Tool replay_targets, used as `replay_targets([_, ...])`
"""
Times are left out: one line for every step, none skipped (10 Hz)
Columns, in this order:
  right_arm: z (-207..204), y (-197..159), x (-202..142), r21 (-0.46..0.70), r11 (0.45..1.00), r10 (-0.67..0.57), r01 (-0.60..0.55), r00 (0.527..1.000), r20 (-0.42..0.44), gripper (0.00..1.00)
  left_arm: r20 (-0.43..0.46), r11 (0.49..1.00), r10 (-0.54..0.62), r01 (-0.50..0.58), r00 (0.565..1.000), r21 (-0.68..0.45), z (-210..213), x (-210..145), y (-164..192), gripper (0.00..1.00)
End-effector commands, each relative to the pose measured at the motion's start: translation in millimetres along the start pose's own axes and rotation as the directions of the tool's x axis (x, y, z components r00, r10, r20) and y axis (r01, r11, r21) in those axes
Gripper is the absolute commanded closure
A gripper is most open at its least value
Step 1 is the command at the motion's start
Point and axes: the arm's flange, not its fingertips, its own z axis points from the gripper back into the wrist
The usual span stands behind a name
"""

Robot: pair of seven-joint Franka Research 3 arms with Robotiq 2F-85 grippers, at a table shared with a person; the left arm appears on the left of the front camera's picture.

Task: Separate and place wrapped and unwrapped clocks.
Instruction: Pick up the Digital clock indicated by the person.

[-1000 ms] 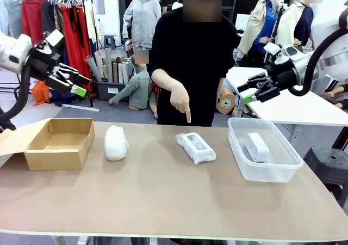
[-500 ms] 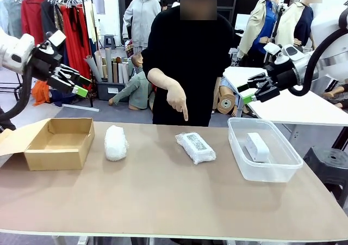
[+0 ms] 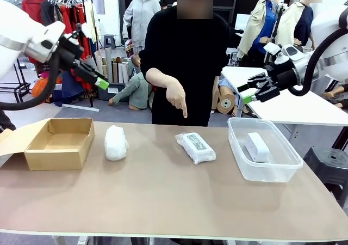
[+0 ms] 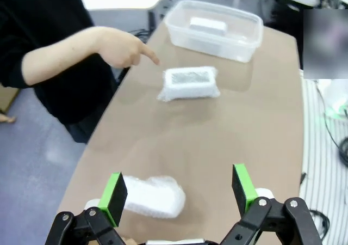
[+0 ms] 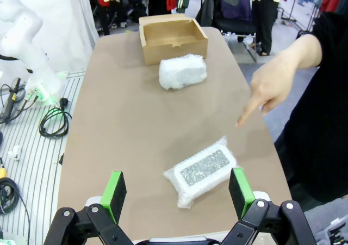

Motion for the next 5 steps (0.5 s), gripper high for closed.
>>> replay_targets([0.9, 0.3, 0.8, -0.001, 1.000, 0.002, -0.002, 1.000, -0.001, 0.00, -0.013, 0.992, 0.084, -0.082, 0.996, 0.100, -9.3, 12.3, -12.5, 0.00])
replay_targets([0.9, 0.3, 0.8, -0.001, 1.000, 0.002, -0.002, 1.000, -0.001, 0.00, -0.075, 0.966, 0.169, -0.150, 0.983, 0.210, -17.9, 18.9, -16.8, 0.00])
replay_targets([0.9, 0.3, 0.8, -0.001, 1.000, 0.002, -0.002, 1.000, -0.001, 0.00, -0.154, 0.953, 0.197, -0.152, 0.968, 0.262, -31.5, 23.8, -24.8, 0.00])
replay_targets([0.9, 0.3, 0.8, -0.001, 1.000, 0.002, -0.002, 1.000, -0.001, 0.00, -0.182, 0.961, 0.187, -0.141, 0.965, 0.240, -42.8, 29.8, -31.7, 0.00])
replay_targets([0.9, 0.3, 0.8, -0.001, 1.000, 0.002, -0.002, 1.000, -0.001, 0.00, -0.192, 0.971, 0.169, -0.130, 0.967, 0.202, -59.3, 36.6, -36.7, 0.00])
